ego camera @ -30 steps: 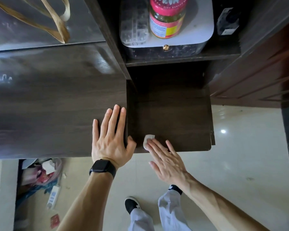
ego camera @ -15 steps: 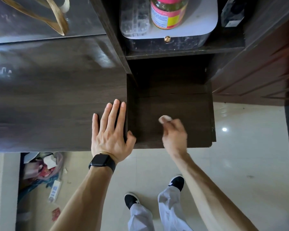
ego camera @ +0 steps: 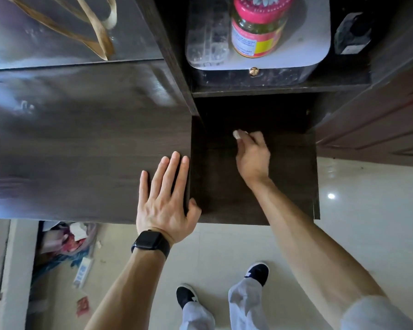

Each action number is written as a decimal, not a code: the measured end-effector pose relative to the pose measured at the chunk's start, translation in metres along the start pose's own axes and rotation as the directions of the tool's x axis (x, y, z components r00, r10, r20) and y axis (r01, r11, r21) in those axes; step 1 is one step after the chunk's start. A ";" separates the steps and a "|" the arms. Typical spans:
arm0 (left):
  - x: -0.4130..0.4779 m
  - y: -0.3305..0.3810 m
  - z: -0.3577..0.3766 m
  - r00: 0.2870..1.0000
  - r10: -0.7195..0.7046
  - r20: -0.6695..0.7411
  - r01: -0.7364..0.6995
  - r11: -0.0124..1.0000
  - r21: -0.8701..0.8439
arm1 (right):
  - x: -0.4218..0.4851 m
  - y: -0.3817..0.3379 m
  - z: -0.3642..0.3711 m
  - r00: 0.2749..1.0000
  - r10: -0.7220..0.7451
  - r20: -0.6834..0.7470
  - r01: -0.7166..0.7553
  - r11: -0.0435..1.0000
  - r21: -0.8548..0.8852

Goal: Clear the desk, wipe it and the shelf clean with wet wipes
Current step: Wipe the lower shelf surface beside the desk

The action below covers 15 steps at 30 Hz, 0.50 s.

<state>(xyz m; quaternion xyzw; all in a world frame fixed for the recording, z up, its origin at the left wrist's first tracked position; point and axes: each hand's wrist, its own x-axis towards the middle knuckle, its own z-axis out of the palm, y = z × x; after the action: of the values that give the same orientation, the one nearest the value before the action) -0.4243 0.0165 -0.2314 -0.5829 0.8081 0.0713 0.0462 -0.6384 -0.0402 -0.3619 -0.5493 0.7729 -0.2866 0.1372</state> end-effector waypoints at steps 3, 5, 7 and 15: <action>-0.001 0.000 0.000 1.000 -0.006 -0.011 0.006 1.000 -0.001 | -0.019 -0.046 0.034 0.980 -0.065 0.189 0.055 0.997 0.060; -0.001 0.001 -0.001 1.000 0.000 0.000 0.000 1.000 -0.002 | -0.055 -0.059 0.032 0.969 -0.091 0.232 0.080 0.995 0.058; 0.000 0.000 -0.002 1.000 -0.003 -0.003 0.003 1.000 -0.003 | -0.084 -0.060 0.018 0.965 -0.155 0.211 0.138 0.986 0.093; 0.000 -0.001 0.000 1.000 -0.002 0.003 0.002 1.000 -0.009 | -0.004 -0.070 0.034 0.960 0.207 0.191 -0.256 0.924 0.283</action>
<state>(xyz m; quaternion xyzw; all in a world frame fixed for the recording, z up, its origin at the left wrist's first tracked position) -0.4231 0.0163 -0.2312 -0.5838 0.8071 0.0755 0.0450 -0.5647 -0.0624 -0.3481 -0.4470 0.7656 -0.3400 0.3137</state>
